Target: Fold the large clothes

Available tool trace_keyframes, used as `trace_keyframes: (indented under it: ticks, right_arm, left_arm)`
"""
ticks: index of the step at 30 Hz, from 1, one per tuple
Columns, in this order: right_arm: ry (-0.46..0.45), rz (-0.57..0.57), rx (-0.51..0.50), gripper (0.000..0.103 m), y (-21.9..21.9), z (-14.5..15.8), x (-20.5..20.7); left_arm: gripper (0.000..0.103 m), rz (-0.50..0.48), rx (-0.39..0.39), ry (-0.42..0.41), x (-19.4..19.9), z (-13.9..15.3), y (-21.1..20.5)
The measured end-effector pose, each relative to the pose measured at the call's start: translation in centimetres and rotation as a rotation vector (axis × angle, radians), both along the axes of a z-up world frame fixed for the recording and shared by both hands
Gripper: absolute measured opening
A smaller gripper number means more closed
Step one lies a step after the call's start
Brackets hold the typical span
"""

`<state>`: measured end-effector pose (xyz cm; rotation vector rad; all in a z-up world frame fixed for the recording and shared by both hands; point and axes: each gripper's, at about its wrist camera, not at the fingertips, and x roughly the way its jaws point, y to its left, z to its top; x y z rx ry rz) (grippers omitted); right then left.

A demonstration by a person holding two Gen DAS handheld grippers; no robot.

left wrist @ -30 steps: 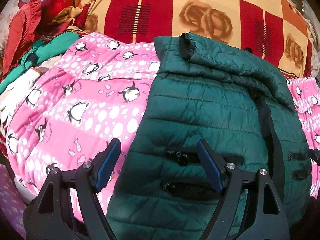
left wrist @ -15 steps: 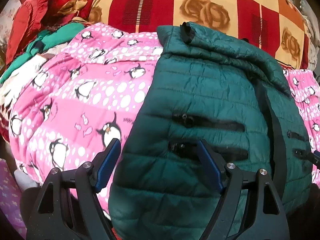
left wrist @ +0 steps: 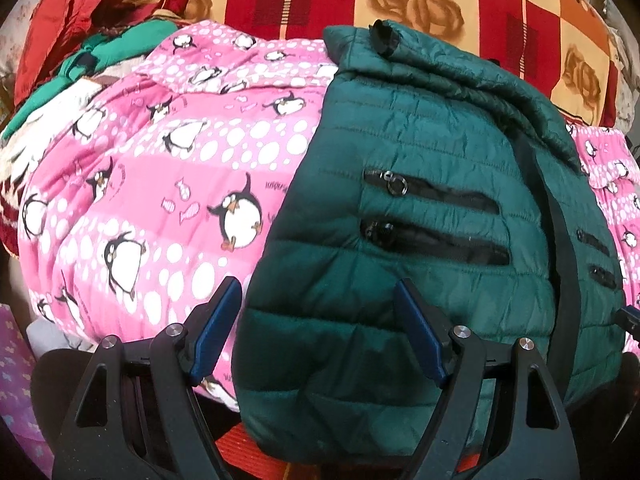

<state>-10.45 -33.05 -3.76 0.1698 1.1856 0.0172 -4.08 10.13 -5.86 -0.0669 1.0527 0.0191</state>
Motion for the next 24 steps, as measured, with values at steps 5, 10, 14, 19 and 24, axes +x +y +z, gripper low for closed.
trace_keyframes:
  ticks: [5, 10, 14, 19, 24]
  right_arm:
    - [0.013, -0.002, 0.003, 0.096, -0.4, -0.2, -0.9]
    - [0.036, 0.008, 0.006, 0.096, -0.7, -0.6, -1.6]
    - [0.066, 0.014, 0.008, 0.096, -1.1, -1.3, -2.2]
    - [0.09, 0.003, 0.057, 0.097, -2.0, -2.1, -2.5]
    - [0.099, 0.03, 0.08, 0.097, -2.2, -2.4, -2.9]
  left_arm:
    - [0.079, -0.023, -0.073, 0.036, -0.8, -0.5, 1.0]
    - [0.079, -0.023, -0.121, 0.068, -1.7, -0.9, 2.7]
    - [0.079, 0.01, -0.216, 0.115, -2.1, -2.0, 4.7]
    - [0.086, 0.062, -0.33, 0.166, -2.3, -3.9, 6.1]
    - [0.092, 0.066, -0.351, 0.175, -2.4, -4.4, 5.7]
